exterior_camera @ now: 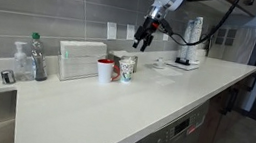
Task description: Pick up the white spoon from the paper cup and put it on the white serviette on the kitchen counter
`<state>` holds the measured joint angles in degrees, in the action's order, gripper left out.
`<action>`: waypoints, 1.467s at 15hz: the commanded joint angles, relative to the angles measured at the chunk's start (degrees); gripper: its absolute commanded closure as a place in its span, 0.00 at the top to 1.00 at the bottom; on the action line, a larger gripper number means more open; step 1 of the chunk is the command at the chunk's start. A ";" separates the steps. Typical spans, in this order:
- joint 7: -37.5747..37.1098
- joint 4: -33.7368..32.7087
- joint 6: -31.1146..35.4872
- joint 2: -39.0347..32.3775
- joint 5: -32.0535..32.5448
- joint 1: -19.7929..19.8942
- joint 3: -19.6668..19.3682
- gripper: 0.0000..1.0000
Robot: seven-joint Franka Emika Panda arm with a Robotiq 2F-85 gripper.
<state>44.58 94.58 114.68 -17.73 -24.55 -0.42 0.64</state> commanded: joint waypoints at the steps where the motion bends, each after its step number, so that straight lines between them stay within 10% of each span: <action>1: -0.10 -1.50 0.03 -1.50 0.43 2.23 2.42 1.00; 22: 5.03 -15.47 -8.05 -15.06 -4.06 7.06 7.43 1.00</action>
<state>49.00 82.68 108.64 -29.88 -27.96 5.57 6.72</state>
